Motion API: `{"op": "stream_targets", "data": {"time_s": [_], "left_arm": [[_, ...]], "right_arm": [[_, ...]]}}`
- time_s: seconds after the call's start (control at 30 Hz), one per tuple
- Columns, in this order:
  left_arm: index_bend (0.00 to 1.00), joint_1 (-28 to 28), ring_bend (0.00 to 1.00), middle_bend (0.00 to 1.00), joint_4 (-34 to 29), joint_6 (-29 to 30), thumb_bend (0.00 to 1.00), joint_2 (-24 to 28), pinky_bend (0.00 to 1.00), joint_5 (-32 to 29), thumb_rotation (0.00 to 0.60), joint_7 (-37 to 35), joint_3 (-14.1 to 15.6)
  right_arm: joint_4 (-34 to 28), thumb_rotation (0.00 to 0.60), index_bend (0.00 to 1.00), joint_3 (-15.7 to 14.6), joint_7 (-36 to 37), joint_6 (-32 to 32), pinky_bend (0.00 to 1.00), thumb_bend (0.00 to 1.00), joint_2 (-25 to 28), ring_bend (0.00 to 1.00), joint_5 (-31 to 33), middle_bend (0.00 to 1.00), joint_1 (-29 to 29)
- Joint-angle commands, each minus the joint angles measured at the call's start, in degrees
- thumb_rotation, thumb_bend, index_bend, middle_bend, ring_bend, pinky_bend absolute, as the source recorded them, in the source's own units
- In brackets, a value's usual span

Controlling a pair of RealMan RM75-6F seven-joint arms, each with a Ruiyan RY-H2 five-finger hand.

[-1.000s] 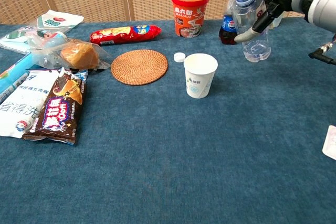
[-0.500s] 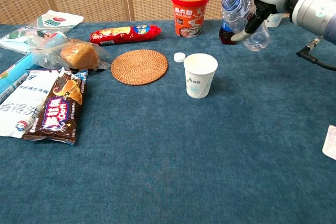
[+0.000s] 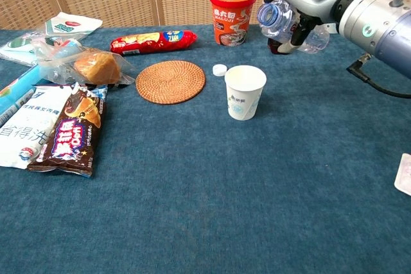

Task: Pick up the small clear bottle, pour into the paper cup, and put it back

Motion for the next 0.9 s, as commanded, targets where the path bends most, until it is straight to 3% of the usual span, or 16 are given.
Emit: {"op": "stream_targets", "data": {"time_s": [0.03,0.9], "left_arm": [[0.09,0.0,0.0,0.08,0.1,0.1,0.38,-0.1,0.04,0.0,0.371,-0.1,0.0],[0.08,-0.2,0.0,0.08,1.8,-0.3,0.38,-1.1,0.04,-0.3,0.37,-1.8,0.2]], "right_arm": [[1.1,0.6,0.6,-0.3,-2.5,0.3,0.66,0.24,-1.1,0.6,0.0,0.6,0.4],[5.2,0.6,0.6,-1.6,-15.4,3.2,0.66,0.23,-7.1,0.63,-2.9,0.61,1.8]]}}
